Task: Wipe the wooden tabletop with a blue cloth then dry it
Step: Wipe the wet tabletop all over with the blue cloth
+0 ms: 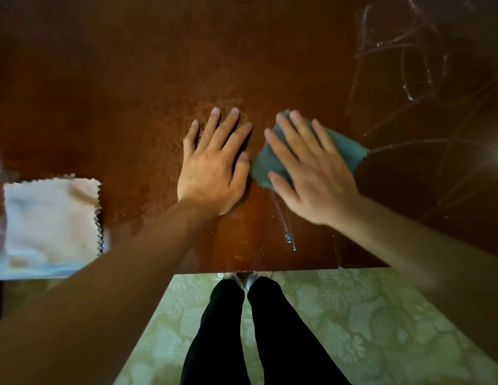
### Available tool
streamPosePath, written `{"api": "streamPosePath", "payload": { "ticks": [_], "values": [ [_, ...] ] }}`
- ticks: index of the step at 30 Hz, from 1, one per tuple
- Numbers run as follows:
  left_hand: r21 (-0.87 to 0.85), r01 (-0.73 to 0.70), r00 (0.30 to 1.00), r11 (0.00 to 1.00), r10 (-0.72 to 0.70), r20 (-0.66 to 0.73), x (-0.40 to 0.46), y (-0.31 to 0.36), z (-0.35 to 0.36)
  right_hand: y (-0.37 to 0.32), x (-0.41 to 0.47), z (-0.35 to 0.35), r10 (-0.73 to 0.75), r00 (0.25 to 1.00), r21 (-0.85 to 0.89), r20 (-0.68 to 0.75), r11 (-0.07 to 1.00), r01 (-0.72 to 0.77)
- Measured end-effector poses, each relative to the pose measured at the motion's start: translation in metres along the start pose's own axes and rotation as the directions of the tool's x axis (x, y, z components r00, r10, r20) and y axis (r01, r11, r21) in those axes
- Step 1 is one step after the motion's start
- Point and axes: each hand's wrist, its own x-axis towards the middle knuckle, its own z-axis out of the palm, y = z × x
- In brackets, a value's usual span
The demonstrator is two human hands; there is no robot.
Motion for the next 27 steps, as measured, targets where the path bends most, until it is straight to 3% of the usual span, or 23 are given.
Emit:
{"api": "streamPosePath", "payload": {
  "ticks": [8, 13, 16, 22, 25, 27],
  "values": [
    [0.000, 0.017, 1.000, 1.000, -0.017, -0.014, 0.000, 0.003, 0.000, -0.033, -0.055, 0.016, -0.125, 0.992, 0.057, -0.021, 0.990, 0.126],
    [-0.005, 0.014, 1.000, 1.000, -0.014, -0.023, 0.000, 0.004, 0.000, -0.011, -0.013, 0.007, 0.095, 0.994, 0.032, -0.058, 0.995, -0.093],
    [0.000, 0.009, 0.999, 1.000, -0.009, -0.031, -0.001, 0.003, 0.000, -0.034, -0.017, 0.011, 0.219, 0.973, 0.053, -0.069, 0.975, -0.216],
    [0.015, -0.005, 1.000, 1.000, 0.005, -0.025, -0.001, 0.001, 0.001, -0.106, -0.069, 0.032, 0.178, 0.980, 0.131, -0.085, 0.977, -0.166],
    [0.013, -0.012, 0.999, 1.000, 0.012, -0.033, -0.001, -0.001, 0.003, -0.089, -0.070, 0.033, 0.126, 0.987, 0.122, -0.098, 0.986, -0.114],
    [0.011, -0.010, 0.999, 1.000, 0.011, -0.044, -0.001, -0.001, 0.004, -0.062, -0.068, 0.030, 0.206, 0.972, 0.109, -0.112, 0.975, -0.194]
  ]
}}
